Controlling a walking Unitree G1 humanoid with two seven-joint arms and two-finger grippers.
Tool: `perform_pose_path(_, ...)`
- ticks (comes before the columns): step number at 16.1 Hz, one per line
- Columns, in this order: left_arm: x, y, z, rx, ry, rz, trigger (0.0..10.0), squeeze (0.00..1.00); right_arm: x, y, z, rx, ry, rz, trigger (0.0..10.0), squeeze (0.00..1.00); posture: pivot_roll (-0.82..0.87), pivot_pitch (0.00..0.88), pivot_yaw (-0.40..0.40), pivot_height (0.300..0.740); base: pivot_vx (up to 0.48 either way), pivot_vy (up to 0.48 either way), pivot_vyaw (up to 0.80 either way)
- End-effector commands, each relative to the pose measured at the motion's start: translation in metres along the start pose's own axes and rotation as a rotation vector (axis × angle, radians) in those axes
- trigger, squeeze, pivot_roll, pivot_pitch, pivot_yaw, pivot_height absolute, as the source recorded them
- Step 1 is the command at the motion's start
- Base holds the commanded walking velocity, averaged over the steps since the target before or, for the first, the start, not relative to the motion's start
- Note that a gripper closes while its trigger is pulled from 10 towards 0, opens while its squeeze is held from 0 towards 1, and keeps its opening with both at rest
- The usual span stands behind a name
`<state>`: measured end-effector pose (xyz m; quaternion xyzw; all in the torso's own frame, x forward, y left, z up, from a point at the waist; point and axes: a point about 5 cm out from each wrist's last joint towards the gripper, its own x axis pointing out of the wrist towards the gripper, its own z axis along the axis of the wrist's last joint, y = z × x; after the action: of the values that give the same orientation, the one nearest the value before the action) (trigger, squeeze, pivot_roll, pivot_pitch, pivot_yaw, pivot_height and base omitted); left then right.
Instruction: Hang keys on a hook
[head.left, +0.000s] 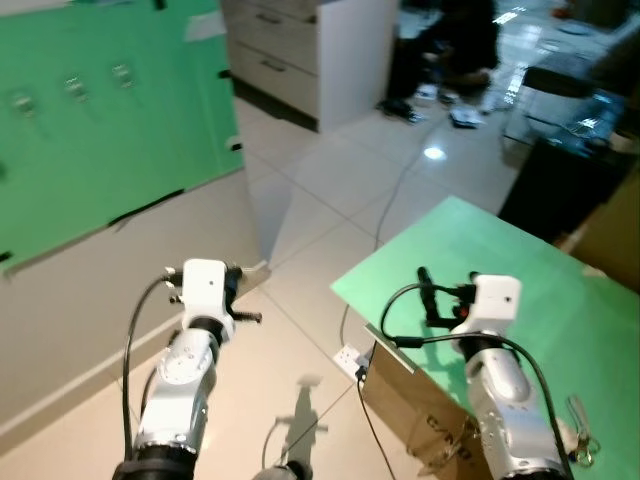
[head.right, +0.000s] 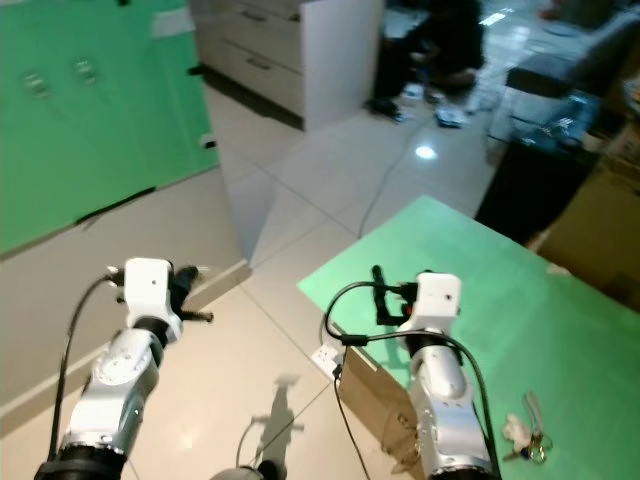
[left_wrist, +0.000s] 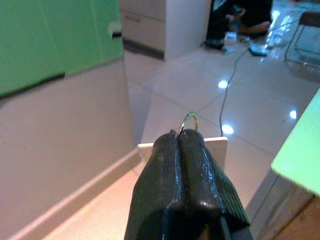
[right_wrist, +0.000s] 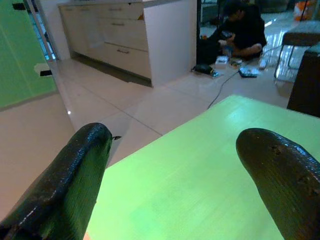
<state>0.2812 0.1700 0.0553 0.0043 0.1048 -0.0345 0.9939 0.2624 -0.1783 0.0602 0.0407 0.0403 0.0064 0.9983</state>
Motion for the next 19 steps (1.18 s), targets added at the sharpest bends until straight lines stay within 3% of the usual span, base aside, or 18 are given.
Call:
perform_pose_path(1, -0.010, 0.011, -0.005, 0.009, 0.022, -0.015, 10.0, 0.00, -0.009, -0.004, 0.004, -0.025, -0.009, 0.008, 10.0, 0.00, -0.01, 0.000, 0.013, 0.740, 0.000, 0.000, 0.46)
perform_pose_path(2, -0.035, 0.018, -0.017, 0.028, 0.083, -0.118, 10.0, 0.00, -0.029, -0.007, 0.001, -0.089, 0.018, 0.046, 10.0, 0.00, -0.01, 0.000, 0.010, 0.740, 0.000, 0.000, 0.43)
perform_pose_path(3, -0.045, 0.015, -0.019, 0.014, 0.084, -0.194, 10.0, 0.00, -0.042, -0.014, -0.005, -0.090, 0.057, 0.044, 10.0, 0.00, 0.00, 0.000, -0.001, 0.740, 0.000, 0.000, 0.43)
perform_pose_path(4, -0.045, 0.013, -0.019, 0.005, 0.077, -0.206, 10.0, 0.00, -0.045, -0.016, -0.007, -0.085, 0.066, 0.041, 10.0, 0.00, 0.00, 0.000, -0.001, 0.740, 0.000, 0.000, 0.43)
perform_pose_path(5, -0.040, 0.011, -0.013, -0.047, 0.027, -0.177, 10.0, 0.00, -0.047, -0.020, -0.009, -0.083, 0.075, 0.039, 10.0, 0.00, 0.00, 0.000, -0.010, 0.740, 0.000, 0.000, 0.43)
perform_pose_path(7, -0.031, 0.005, -0.004, -0.076, -0.011, -0.112, 10.0, 0.00, -0.035, -0.019, -0.006, -0.079, 0.066, 0.056, 10.0, 0.00, 0.00, 0.000, -0.021, 0.740, 0.000, -0.266, 0.43)
perform_pose_path(9, -0.034, 0.003, -0.006, -0.075, -0.008, -0.095, 10.0, 0.00, -0.025, -0.012, -0.002, -0.081, 0.056, 0.083, 10.0, 0.00, 0.01, 0.000, -0.027, 0.740, 0.000, 0.000, 0.43)
perform_pose_path(12, -0.028, 0.012, -0.017, -0.079, 0.017, -0.054, 10.0, 0.00, -0.022, -0.007, -0.005, -0.077, 0.062, 0.108, 10.0, 0.00, 0.02, 0.000, -0.027, 0.740, 0.000, 0.000, 0.43)
perform_pose_path(13, -0.022, 0.016, -0.019, -0.138, 0.000, -0.053, 10.0, 0.00, -0.021, -0.005, -0.005, -0.074, 0.062, 0.113, 10.0, 0.00, 0.02, 0.000, -0.025, 0.740, 0.000, 0.000, 0.44)
perform_pose_path(14, -0.015, 0.022, -0.023, -0.119, 0.017, -0.031, 10.0, 0.00, -0.019, -0.004, -0.005, -0.071, 0.058, 0.116, 10.0, 0.00, 0.02, 0.000, -0.024, 0.740, 0.000, 0.000, 0.43)
perform_pose_path(15, -0.012, 0.026, -0.018, -0.050, 0.018, -0.004, 10.0, 0.00, -0.017, -0.003, -0.004, -0.070, 0.053, 0.123, 10.0, 0.00, 0.03, 0.000, -0.023, 0.740, 0.000, 0.000, 0.43)
perform_pose_path(17, -0.013, 0.014, 0.001, -0.028, -0.031, -0.046, 10.0, 0.00, -0.012, 0.001, -0.003, -0.074, 0.044, 0.136, 10.0, 0.00, 0.02, 0.000, -0.019, 0.740, 0.000, 0.000, 0.43)
perform_pose_path(19, -0.014, 0.007, 0.006, -0.018, -0.060, -0.059, 10.0, 0.00, -0.010, 0.003, 0.000, -0.071, 0.033, 0.134, 10.0, 0.00, 0.02, 0.000, -0.019, 0.740, 0.000, 0.000, 0.43)
